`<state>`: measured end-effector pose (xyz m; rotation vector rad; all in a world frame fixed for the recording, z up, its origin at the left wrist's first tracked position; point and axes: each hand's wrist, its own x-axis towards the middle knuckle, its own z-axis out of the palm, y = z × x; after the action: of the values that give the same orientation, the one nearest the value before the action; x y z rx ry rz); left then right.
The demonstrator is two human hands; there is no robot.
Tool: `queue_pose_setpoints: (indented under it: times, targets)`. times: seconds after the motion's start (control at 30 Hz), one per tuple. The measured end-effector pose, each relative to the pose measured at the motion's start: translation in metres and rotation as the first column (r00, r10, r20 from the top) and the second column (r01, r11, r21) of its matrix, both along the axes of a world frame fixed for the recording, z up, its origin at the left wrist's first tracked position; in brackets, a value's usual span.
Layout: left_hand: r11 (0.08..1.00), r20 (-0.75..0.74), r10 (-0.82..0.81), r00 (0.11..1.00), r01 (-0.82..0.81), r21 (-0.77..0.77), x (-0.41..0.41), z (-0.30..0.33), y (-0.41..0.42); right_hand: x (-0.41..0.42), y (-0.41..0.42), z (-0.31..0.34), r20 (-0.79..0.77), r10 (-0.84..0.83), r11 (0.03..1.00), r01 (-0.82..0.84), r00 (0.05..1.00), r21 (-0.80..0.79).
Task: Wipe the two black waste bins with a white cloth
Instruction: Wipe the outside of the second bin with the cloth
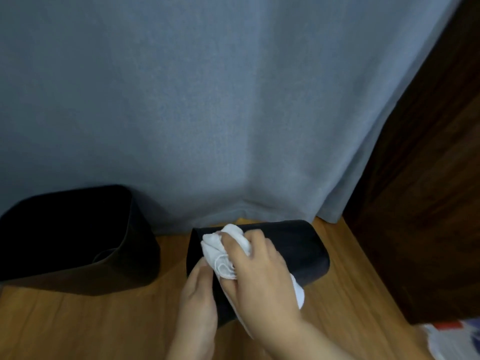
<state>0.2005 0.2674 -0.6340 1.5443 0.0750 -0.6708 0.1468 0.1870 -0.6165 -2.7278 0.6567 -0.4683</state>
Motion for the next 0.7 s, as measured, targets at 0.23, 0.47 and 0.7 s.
queue_pose_setpoints:
  times: [0.23,0.47,0.7]
  targets:
    - [0.996,-0.168,0.087,0.982,-0.088,0.004,-0.004,-0.006,-0.003,-0.016,-0.017,-0.027,-0.010,-0.123,0.989,0.122,0.992,-0.086]
    - [0.999,-0.176,0.044,0.983,-0.047,-0.012,-0.001,0.000,-0.002,-0.071,-0.099,-0.052,-0.027,-0.469,0.882,0.467,0.883,-0.062]
    - [0.957,0.033,-0.238,0.971,0.228,0.180,0.006,0.015,-0.002,-0.078,-0.115,-0.060,-0.002,-0.502,0.859,0.498,0.865,-0.120]
